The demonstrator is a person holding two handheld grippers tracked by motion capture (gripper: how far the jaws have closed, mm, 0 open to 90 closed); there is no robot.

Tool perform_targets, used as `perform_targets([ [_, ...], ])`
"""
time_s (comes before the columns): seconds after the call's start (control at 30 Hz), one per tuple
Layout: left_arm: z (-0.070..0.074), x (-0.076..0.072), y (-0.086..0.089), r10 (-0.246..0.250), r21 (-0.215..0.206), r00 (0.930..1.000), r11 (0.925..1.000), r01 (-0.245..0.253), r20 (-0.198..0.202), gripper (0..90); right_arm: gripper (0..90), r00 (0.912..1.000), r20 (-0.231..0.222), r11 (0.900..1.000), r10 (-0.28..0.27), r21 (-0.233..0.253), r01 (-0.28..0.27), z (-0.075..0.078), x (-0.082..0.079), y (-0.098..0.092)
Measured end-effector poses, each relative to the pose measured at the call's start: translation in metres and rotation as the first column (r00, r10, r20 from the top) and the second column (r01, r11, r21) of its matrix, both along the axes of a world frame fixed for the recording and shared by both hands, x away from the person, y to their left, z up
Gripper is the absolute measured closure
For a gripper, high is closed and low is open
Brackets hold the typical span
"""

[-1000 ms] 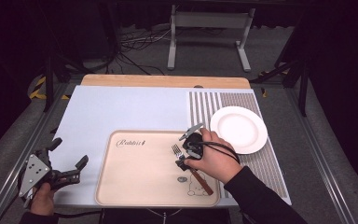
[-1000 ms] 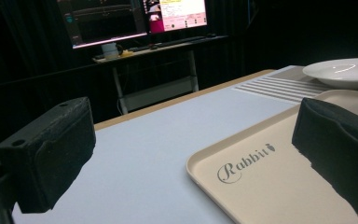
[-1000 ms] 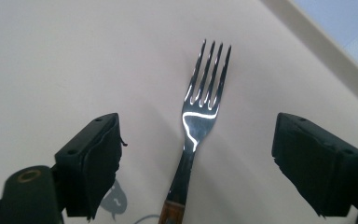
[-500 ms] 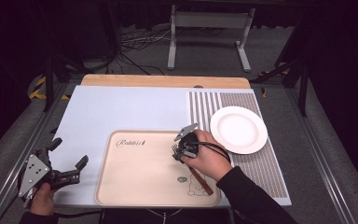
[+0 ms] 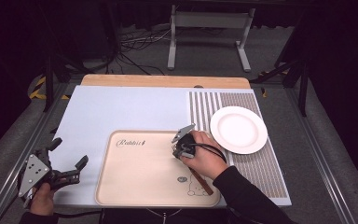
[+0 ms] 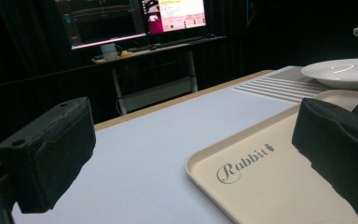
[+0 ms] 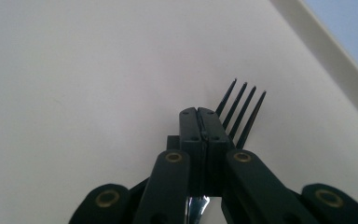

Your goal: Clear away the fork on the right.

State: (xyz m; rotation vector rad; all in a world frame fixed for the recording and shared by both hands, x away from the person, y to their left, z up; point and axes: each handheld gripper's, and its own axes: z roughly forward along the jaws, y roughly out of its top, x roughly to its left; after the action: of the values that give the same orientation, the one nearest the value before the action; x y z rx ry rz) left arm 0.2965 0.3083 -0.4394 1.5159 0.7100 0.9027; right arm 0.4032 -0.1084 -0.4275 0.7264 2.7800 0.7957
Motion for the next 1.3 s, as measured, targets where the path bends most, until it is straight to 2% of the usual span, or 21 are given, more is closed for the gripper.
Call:
perform_targets([
  [0.3,0.000,0.000,0.000,0.000,0.000,1.0000,1.0000,0.000,0.000,0.2,90.0,0.9999,-0.016,1.000,0.003,-0.010,-0.003,-0.006,0.000,0.003],
  [0.67,0.000,0.000,0.000,-0.001,0.000,1.0000,1.0000,0.001,-0.002,0.2,90.0,0.9999,0.004,0.999,-0.010,-0.031,0.011,-0.006,0.002,0.001],
  [1.1,0.000,0.000,0.000,0.002,0.000,1.0000,1.0000,-0.002,0.000,0.2,90.0,0.9953,0.024,0.994,-0.094,-0.063,0.095,-0.004,0.011,-0.017],
  [1.3,0.000,0.000,0.000,0.002,0.000,1.0000,1.0000,-0.002,-0.001,0.2,90.0,0.9930,0.034,0.990,-0.113,-0.077,0.116,-0.003,0.014,-0.023],
])
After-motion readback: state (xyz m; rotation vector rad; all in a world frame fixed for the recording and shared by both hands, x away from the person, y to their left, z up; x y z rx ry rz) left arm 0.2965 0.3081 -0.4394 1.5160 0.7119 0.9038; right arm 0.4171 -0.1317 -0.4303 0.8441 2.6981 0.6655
